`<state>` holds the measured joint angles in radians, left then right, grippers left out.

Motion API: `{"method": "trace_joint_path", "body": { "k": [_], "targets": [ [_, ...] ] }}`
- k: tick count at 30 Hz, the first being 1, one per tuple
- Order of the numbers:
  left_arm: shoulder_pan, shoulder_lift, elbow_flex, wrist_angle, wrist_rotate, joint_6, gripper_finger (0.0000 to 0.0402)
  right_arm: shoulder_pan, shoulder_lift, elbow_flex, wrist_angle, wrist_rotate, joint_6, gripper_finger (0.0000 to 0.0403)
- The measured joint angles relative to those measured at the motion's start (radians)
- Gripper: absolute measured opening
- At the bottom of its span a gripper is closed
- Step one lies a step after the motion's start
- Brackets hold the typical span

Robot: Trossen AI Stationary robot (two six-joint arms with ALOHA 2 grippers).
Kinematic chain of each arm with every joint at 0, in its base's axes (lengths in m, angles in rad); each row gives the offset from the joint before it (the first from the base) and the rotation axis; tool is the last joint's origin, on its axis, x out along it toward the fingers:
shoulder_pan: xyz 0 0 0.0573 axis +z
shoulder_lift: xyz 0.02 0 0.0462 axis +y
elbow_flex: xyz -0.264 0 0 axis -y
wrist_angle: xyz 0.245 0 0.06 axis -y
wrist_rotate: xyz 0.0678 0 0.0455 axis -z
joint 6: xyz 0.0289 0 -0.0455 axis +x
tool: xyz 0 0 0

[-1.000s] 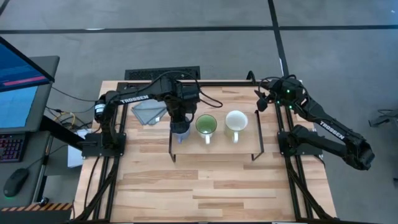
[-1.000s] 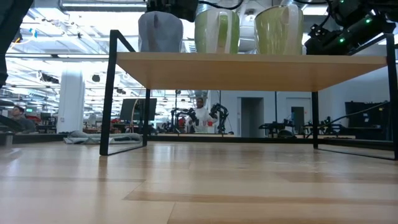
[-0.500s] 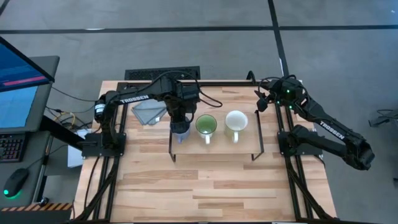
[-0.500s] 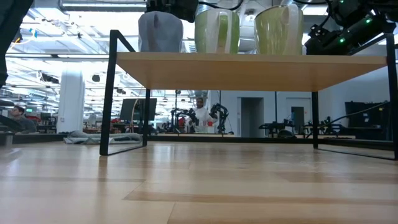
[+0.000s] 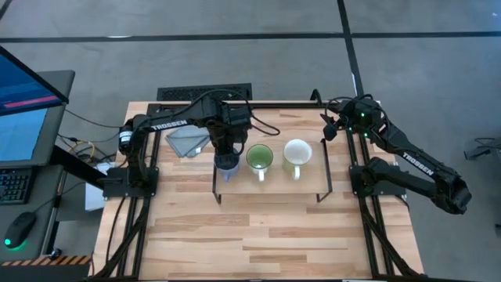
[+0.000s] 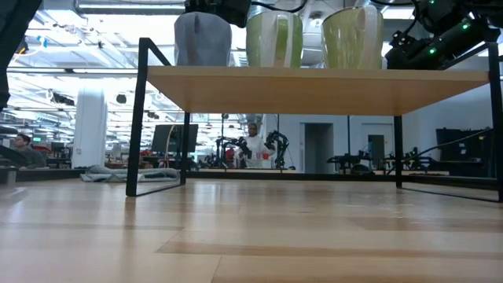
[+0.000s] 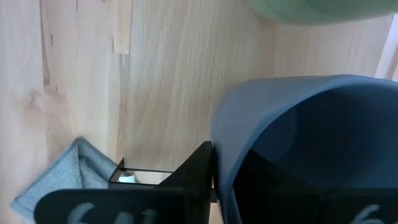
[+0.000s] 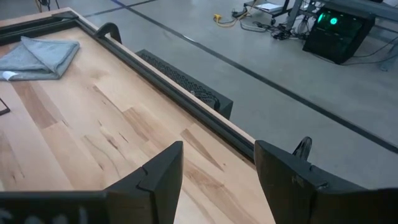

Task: Stack small to large cups/mugs on shelf
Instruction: Put the blue mug on the shelf, then return to Home Position

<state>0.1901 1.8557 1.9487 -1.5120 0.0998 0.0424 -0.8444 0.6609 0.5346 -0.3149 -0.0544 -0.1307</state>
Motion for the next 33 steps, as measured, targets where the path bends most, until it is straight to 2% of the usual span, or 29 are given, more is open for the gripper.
{"method": "trace_joint_path", "body": {
  "k": [13, 16, 25, 33],
  "targets": [
    [0.000, -0.001, 0.000, 0.000, 0.000, -0.021, 0.0051, 0.000, 0.000, 0.000, 0.000, 0.000, 0.000, 0.0221],
    [0.000, -0.001, 0.000, 0.000, 0.000, -0.027, 0.0072, 0.000, 0.000, 0.000, 0.000, 0.000, 0.000, 0.0221],
    [0.000, -0.001, 0.000, -0.022, 0.027, -0.008, 0.0173, 0.000, 0.000, 0.000, 0.000, 0.000, 0.000, 0.0221],
    [0.000, -0.001, 0.001, -0.042, 0.027, 0.001, 0.0230, 0.000, 0.000, 0.000, 0.000, 0.000, 0.000, 0.0221]
  ]
}}
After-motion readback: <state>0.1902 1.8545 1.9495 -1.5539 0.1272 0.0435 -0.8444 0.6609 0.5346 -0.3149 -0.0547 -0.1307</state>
